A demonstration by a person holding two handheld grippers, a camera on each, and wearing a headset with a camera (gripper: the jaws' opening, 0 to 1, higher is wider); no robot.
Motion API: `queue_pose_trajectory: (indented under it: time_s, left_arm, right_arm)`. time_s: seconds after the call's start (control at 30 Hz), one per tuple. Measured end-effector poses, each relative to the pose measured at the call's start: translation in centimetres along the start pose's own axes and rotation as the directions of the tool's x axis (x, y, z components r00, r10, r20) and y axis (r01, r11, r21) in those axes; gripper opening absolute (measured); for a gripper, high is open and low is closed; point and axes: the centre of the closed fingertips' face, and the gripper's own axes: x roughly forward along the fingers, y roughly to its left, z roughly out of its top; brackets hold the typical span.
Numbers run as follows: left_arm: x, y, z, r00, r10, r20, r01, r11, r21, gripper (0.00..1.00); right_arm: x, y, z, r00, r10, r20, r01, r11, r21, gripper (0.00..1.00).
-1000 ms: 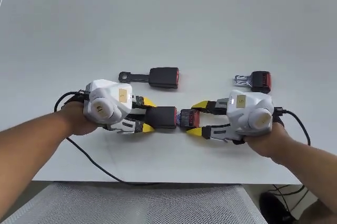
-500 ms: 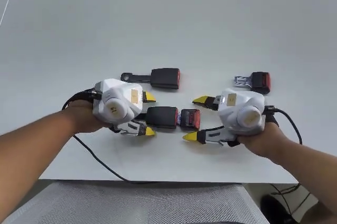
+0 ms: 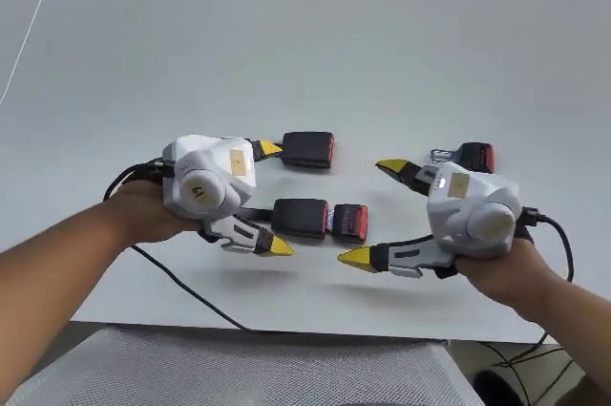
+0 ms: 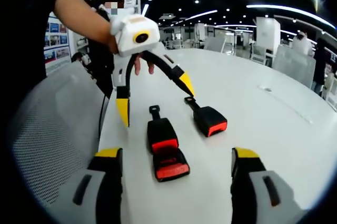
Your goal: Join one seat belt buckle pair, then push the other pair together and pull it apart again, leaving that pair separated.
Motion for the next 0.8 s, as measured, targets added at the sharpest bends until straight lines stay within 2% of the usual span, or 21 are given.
queue_pose_trajectory:
  time_s: [0.07, 0.13, 0.2, 0.33, 0.4, 0.47, 0.53, 0.67, 0.8]
  left_arm:
    - [-0.2, 0.4, 0.8, 0.9998, 0.002, 0.021, -0.001, 1.000, -0.005, 0.91]
    - [-0.3, 0.6, 1.1, 0.9994, -0.021, 0.029, 0.021, 0.999, -0.029, 0.97]
    - [-0.5, 1.3, 1.0, 0.9999, -0.008, 0.007, 0.008, 1.000, -0.015, 0.97]
    - [-1.0, 3.2, 1.0, 0.9997, 0.018, 0.018, -0.018, 1.000, -0.022, 0.97]
    - [-1.2, 3.7, 0.9, 0.9997, 0.016, 0.018, -0.016, 0.999, -0.030, 0.97]
    - [-1.2, 4.0, 0.6, 1.0000, -0.002, 0.004, 0.002, 0.999, -0.036, 1.00]
    - [-1.2, 4.4, 0.4, 1.0000, -0.004, -0.008, 0.004, 1.000, -0.014, 0.99]
    - [-1.2, 5.9, 0.2, 0.9998, -0.002, -0.019, 0.002, 1.000, -0.009, 0.98]
    - [-0.7, 7.7, 0.5, 1.0000, -0.006, -0.006, 0.006, 1.000, -0.011, 0.98]
  right_arm:
    - [-0.9, -0.9, 0.2, 0.9997, -0.022, 0.006, 0.022, 1.000, 0.013, 0.86]
    - [-1.7, -2.1, -0.4, 0.9991, -0.042, -0.012, 0.042, 0.999, 0.024, 0.86]
    - [-2.6, -3.6, -1.0, 0.9974, -0.066, -0.027, 0.067, 0.997, 0.037, 0.86]
    - [-4.4, -6.4, -1.4, 0.9938, -0.106, -0.031, 0.107, 0.994, 0.023, 0.92]
    - [-5.3, -7.5, -1.8, 0.9914, -0.117, -0.059, 0.118, 0.993, 0.029, 0.93]
    - [-6.0, -8.4, -1.8, 0.9894, -0.130, -0.065, 0.132, 0.991, 0.030, 0.93]
    - [-6.9, -9.6, -1.9, 0.9865, -0.148, -0.070, 0.150, 0.988, 0.030, 0.94]
    - [-8.1, -11.5, -2.1, 0.9854, -0.152, -0.076, 0.156, 0.987, 0.048, 0.94]
    - [-8.8, -12.9, -2.8, 0.9868, -0.132, -0.094, 0.138, 0.989, 0.061, 0.87]
